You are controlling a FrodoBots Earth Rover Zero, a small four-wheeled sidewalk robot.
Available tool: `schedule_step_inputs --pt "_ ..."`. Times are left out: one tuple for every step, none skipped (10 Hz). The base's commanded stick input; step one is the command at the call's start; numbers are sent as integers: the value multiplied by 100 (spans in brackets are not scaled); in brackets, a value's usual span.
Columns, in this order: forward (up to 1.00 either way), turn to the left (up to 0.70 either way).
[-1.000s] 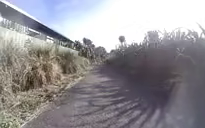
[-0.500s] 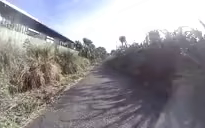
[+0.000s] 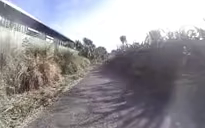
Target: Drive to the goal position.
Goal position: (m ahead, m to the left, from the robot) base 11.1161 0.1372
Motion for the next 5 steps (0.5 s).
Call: schedule_step_inputs --pt "23 0" --pt "23 0" --pt "24 0" --pt "25 0" --pt "25 0"
